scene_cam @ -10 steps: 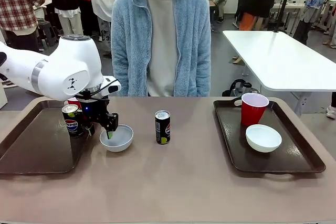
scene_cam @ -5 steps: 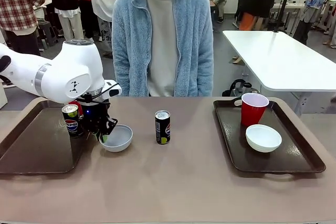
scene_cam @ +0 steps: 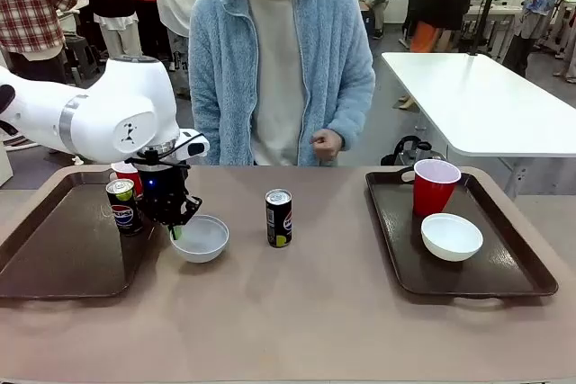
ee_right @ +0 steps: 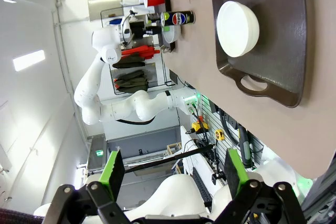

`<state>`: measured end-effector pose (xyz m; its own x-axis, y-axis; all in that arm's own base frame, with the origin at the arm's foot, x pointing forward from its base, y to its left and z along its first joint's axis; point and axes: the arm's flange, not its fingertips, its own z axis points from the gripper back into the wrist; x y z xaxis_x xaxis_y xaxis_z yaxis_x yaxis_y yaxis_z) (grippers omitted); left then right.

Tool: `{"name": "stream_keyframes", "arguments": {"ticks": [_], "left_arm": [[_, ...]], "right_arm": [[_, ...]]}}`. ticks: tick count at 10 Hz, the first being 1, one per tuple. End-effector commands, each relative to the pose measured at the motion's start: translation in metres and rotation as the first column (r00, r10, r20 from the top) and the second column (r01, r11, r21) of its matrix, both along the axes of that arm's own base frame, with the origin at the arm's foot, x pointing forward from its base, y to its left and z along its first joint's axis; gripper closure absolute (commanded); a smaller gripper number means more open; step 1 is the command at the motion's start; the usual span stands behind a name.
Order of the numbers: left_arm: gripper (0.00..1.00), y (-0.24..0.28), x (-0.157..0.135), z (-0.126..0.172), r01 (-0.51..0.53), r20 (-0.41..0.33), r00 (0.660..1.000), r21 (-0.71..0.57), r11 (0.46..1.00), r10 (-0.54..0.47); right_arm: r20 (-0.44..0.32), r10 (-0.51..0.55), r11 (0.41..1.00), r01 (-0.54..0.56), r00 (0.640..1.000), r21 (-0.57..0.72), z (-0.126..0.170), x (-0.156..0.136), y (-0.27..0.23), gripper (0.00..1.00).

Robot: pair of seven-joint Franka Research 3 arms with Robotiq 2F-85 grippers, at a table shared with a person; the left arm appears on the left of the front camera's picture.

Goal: Prepare tableware on both trays.
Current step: Pick up a Picnic Bowl from the table and place it on a Handle tray.

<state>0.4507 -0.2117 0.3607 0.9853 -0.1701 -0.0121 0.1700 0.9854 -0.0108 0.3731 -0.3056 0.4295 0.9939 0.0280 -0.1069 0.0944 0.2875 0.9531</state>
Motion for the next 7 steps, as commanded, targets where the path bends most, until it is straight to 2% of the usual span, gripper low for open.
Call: {"name": "stream_keyframes", "arguments": {"ticks": [1,3,4,5,7], "left_arm": [[1.00,0.011,-0.026,0.070,0.012,0.002,1.000,-0.078,0.997,-0.012],[1.00,0.038,-0.063,0.130,0.060,0.074,0.996,-0.139,0.989,-0.050],[1.00,0.052,-0.078,0.146,0.079,0.099,0.993,-0.161,0.984,-0.064],[1.00,0.067,-0.088,0.152,0.090,0.104,0.992,-0.168,0.982,-0.074],[1.00,0.111,-0.090,0.157,0.069,0.124,0.991,-0.181,0.981,-0.047]], "right_arm": [[-0.006,0.000,1.000,0.000,1.000,-0.001,0.002,-0.001,0.001,0.00],[-0.006,0.000,1.000,0.000,1.000,-0.001,0.002,-0.001,0.001,0.00],[-0.006,0.000,1.000,0.000,1.000,-0.001,0.002,-0.001,0.001,0.00],[-0.006,0.000,1.000,0.000,1.000,-0.001,0.002,-0.001,0.001,0.00],[-0.006,0.000,1.000,0.000,1.000,-0.001,0.002,-0.001,0.001,0.00]]}}
